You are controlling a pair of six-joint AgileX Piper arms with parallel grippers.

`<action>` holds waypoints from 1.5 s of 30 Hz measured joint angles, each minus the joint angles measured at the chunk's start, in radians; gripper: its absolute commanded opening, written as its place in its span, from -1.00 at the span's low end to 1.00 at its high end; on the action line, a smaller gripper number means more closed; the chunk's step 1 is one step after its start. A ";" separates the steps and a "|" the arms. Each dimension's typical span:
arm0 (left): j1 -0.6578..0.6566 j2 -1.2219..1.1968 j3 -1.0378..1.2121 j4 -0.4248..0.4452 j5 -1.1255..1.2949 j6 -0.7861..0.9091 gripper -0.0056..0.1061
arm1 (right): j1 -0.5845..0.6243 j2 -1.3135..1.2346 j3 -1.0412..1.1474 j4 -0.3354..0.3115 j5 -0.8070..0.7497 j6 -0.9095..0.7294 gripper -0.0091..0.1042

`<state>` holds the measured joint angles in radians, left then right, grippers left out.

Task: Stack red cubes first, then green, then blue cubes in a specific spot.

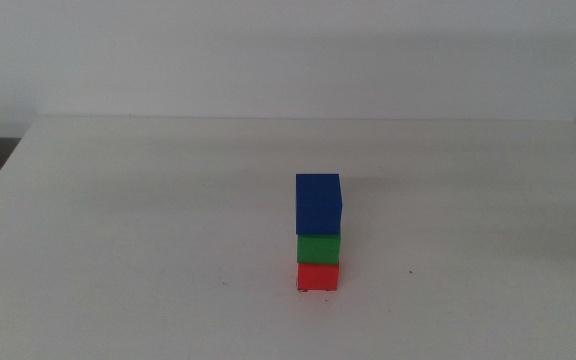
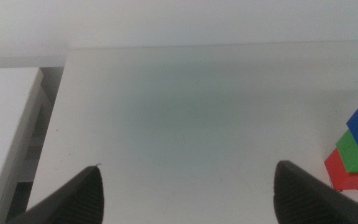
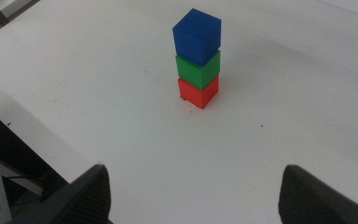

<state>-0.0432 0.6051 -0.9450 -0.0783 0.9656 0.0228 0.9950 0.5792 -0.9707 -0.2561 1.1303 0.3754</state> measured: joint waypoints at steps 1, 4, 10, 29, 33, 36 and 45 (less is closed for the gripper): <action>0.000 0.000 0.000 0.000 0.000 0.002 0.78 | 0.000 0.000 0.000 0.000 0.000 0.000 0.72; 0.000 0.000 0.000 0.000 0.000 0.002 0.78 | 0.000 -0.002 0.015 0.012 -0.015 0.000 0.72; 0.002 -0.037 0.091 0.000 -0.038 0.004 0.78 | 0.000 -0.036 0.193 0.044 -0.205 0.000 0.72; 0.002 -0.580 0.800 -0.051 -0.534 0.004 0.78 | -0.727 -0.284 0.881 0.262 -0.918 0.000 0.72; 0.002 -0.602 0.828 -0.071 -0.559 0.004 0.78 | -0.847 -0.437 0.951 0.256 -0.907 0.000 0.72; 0.002 -0.602 0.847 -0.077 -0.584 0.004 0.78 | -0.915 -0.536 0.966 0.246 -0.882 0.000 0.72; 0.002 -0.602 0.940 -0.079 -0.666 0.004 0.78 | -0.975 -0.575 0.968 0.228 -0.835 0.000 0.72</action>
<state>-0.0410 0.0036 -0.0051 -0.1570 0.2999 0.0267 0.0203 0.0047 -0.0031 -0.0278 0.2958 0.3754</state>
